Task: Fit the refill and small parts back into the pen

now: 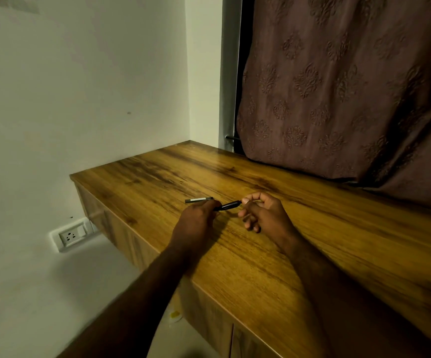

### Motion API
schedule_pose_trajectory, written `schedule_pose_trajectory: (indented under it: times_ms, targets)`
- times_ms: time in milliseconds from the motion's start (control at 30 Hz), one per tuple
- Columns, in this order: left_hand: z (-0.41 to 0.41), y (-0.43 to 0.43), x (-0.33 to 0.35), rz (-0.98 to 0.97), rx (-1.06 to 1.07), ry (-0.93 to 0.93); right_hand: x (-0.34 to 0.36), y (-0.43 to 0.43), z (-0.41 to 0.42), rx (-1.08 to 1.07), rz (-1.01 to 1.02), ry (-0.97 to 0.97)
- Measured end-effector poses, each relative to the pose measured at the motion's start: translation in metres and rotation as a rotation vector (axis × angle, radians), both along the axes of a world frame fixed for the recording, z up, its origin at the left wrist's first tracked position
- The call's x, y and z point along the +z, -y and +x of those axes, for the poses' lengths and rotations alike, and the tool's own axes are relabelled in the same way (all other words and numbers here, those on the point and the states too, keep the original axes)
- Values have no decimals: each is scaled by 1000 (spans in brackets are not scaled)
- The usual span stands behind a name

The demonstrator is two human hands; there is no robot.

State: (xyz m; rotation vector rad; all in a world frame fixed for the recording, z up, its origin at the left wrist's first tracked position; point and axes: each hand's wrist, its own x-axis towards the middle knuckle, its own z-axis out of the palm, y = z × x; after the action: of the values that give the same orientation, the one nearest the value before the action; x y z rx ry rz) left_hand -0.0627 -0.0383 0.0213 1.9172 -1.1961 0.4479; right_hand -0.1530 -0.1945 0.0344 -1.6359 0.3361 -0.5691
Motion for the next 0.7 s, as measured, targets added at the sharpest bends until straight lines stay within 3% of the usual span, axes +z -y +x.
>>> schedule_pose_trajectory:
  times_ms: [400,700]
  targets:
    - [-2,1,-1,10,2,36,-1,-8,0,-41,-82,-16]
    - [3,-1,-7,-2,52,46,3,-5,5,-131,120,117]
